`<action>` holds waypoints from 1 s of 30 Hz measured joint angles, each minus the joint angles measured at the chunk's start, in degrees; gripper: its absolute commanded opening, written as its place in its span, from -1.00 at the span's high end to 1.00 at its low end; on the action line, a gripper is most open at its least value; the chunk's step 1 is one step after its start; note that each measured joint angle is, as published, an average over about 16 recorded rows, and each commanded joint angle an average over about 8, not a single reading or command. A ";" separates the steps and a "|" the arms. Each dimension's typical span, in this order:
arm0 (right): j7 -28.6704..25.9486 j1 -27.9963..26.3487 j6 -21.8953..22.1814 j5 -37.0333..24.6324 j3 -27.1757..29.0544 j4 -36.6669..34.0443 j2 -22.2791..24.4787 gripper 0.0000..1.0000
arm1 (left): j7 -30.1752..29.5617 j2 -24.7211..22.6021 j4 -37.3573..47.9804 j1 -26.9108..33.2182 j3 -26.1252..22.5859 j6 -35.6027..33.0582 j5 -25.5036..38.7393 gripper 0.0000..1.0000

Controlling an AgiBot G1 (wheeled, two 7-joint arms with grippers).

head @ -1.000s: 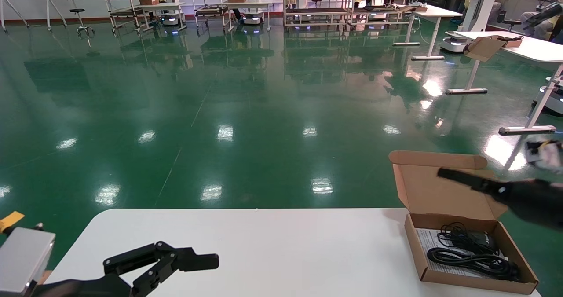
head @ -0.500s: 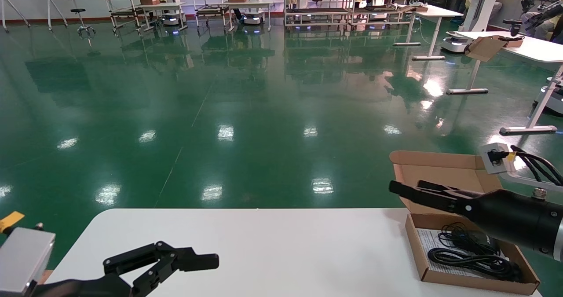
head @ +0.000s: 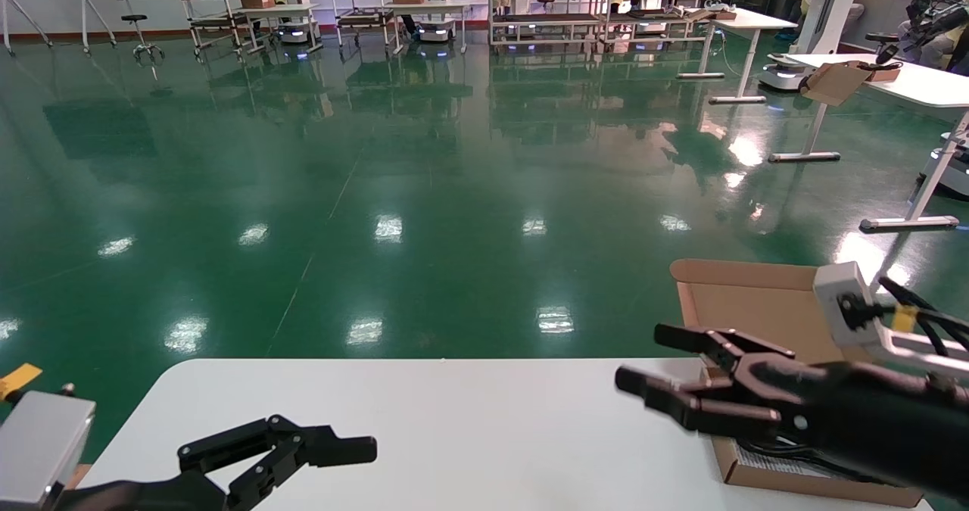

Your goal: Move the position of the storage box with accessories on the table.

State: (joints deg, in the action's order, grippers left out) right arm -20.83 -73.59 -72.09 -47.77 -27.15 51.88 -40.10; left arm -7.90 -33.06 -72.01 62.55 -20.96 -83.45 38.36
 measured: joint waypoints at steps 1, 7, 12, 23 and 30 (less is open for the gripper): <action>0.57 0.68 -0.77 0.34 0.63 1.23 0.29 -1.00 | 0.00 0.00 0.00 0.00 0.00 0.00 0.00 -1.00; 3.97 4.74 -5.36 2.33 4.39 8.55 2.00 -1.00 | 0.00 0.00 0.00 0.00 0.00 0.00 0.00 -1.00; 6.67 7.95 -9.00 3.91 7.36 14.35 3.36 -1.00 | 0.00 0.00 0.00 0.00 0.00 0.00 0.00 -1.00; 10.30 12.53 -14.22 6.26 11.62 22.71 5.29 -1.00 | 0.00 0.01 0.01 -0.01 0.00 0.02 -0.02 -1.00; 10.48 12.86 -14.56 6.45 11.91 23.24 5.43 -1.00 | 0.01 0.01 0.02 -0.01 0.00 0.03 -0.02 -1.00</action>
State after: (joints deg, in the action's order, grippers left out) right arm -10.36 -60.73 -86.65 -41.32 -15.24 75.12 -34.66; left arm -7.90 -33.04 -71.99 62.54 -20.96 -83.42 38.33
